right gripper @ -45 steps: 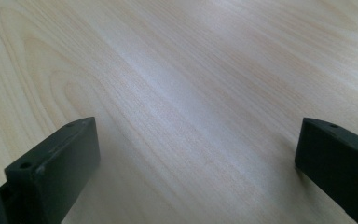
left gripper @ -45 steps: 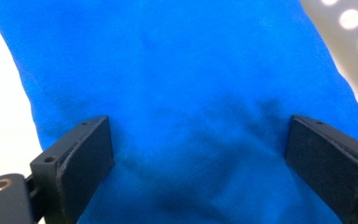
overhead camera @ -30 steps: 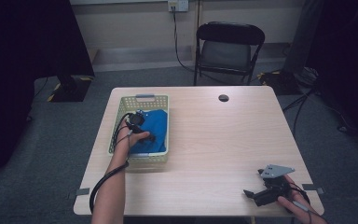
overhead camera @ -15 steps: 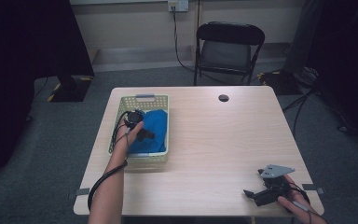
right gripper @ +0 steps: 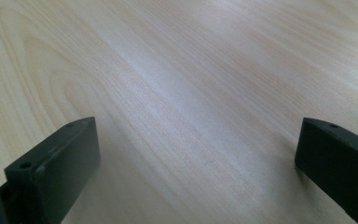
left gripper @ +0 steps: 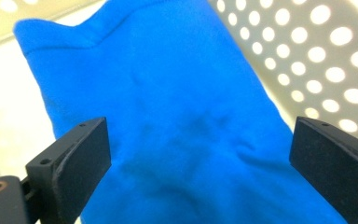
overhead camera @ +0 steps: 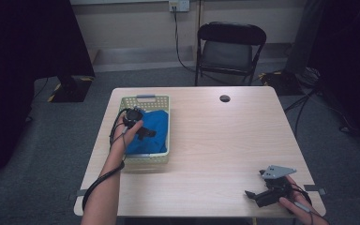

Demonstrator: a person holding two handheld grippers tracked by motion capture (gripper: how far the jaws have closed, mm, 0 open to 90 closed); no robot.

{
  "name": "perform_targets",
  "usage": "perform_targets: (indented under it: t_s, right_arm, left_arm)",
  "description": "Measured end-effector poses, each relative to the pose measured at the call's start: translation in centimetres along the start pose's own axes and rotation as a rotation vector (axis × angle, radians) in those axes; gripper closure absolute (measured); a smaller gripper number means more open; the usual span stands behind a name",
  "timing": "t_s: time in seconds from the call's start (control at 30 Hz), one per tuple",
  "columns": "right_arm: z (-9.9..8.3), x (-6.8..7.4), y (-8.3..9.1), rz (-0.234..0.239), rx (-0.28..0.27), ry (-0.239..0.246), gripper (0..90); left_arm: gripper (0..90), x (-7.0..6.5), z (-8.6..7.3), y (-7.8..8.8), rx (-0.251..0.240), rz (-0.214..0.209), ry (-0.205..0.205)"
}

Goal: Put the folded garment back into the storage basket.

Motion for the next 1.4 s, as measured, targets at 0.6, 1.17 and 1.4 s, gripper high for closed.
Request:
perform_targets:
  t_s: [0.6, 1.17, 1.4]
  right_arm:
    - [0.0, 0.0, 0.0, 0.000, 0.000, 0.000, 0.0]
    - [0.0, 0.0, 0.0, 0.000, 0.000, 0.000, 0.0]
    - [0.0, 0.0, 0.0, 0.000, 0.000, 0.000, 0.0]
  left_arm:
    - [4.6, -1.0, -0.2, 2.8, -0.063, -0.031, -0.003]
    - [4.5, -3.1, 0.0, 4.8, -0.124, -0.082, -0.037]
    - [4.3, -3.5, -0.1, 6.0, -0.163, -0.096, -0.040]
Point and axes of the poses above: each handheld gripper's, and its own axes: y roughly backward along the jaws, z roughly out of its top, x roughly to its left, the point moved 8 cm from there along -y, roughly forward along the jaws, and after that the axes turned 1 degree about -x, right-handed, at the moved point
